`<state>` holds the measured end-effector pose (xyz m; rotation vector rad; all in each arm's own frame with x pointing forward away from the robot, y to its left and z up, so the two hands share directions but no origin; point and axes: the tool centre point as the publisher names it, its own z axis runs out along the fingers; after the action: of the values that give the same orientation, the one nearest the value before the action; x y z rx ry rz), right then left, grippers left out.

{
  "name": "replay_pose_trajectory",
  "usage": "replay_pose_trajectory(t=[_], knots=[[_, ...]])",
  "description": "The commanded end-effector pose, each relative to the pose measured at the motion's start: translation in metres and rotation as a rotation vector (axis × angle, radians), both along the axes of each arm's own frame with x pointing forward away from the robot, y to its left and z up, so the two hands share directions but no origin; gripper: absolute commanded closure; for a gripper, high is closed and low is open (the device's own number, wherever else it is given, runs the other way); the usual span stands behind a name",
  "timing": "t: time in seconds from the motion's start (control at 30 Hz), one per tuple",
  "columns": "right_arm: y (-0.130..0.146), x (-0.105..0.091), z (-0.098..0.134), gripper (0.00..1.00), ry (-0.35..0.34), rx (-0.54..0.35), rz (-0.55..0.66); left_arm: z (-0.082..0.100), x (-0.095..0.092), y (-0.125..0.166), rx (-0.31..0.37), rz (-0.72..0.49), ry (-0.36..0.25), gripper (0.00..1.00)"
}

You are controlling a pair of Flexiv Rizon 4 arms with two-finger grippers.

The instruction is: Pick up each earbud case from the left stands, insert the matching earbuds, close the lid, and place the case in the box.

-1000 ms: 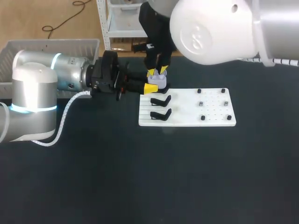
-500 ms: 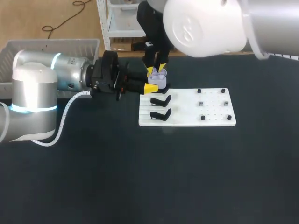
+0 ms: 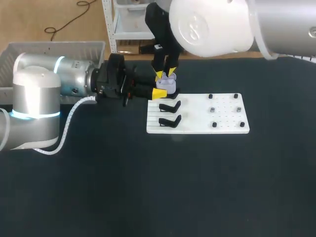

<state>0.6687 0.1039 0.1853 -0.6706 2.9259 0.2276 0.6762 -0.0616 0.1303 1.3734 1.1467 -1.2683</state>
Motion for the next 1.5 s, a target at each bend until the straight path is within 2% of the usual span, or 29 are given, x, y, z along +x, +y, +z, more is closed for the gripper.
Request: replay_pose_trajectory(t=[0.03,0.5,1.17,1.23,1.33,1.4,1.43,1.47,1.5], knots=[[0.0,0.001,-0.001,1.0,0.004,0.0,0.0,0.0,0.001,0.0,0.002,-0.002,0.0,1.0],[-0.002,-0.001,-0.011,1.0,0.025,-0.01,-0.002,0.0,0.001,0.0,0.002,-0.002,0.0,1.0],[0.004,0.003,-0.014,1.0,0.027,-0.025,0.009,0.0,0.001,0.0,0.002,-0.002,0.0,1.0],[0.004,0.004,-0.014,0.78,0.027,-0.03,0.008,0.0,0.001,0.0,0.002,-0.002,0.0,1.0],[0.004,0.004,-0.013,0.74,0.026,-0.036,0.007,0.0,0.001,0.0,0.002,-0.002,0.0,1.0],[0.004,0.004,-0.012,0.63,0.024,-0.04,0.008,0.0,0.001,0.0,0.002,-0.002,0.0,1.0],[0.004,0.004,-0.012,0.48,0.023,-0.042,0.008,0.0,0.001,0.0,0.002,-0.002,0.0,1.0],[0.004,0.004,-0.011,0.25,0.023,-0.043,0.007,0.0,0.001,0.0,0.002,-0.002,0.0,1.0],[0.003,0.004,-0.011,0.16,0.024,-0.046,0.006,0.0,0.001,0.0,0.002,-0.002,0.0,1.0]])
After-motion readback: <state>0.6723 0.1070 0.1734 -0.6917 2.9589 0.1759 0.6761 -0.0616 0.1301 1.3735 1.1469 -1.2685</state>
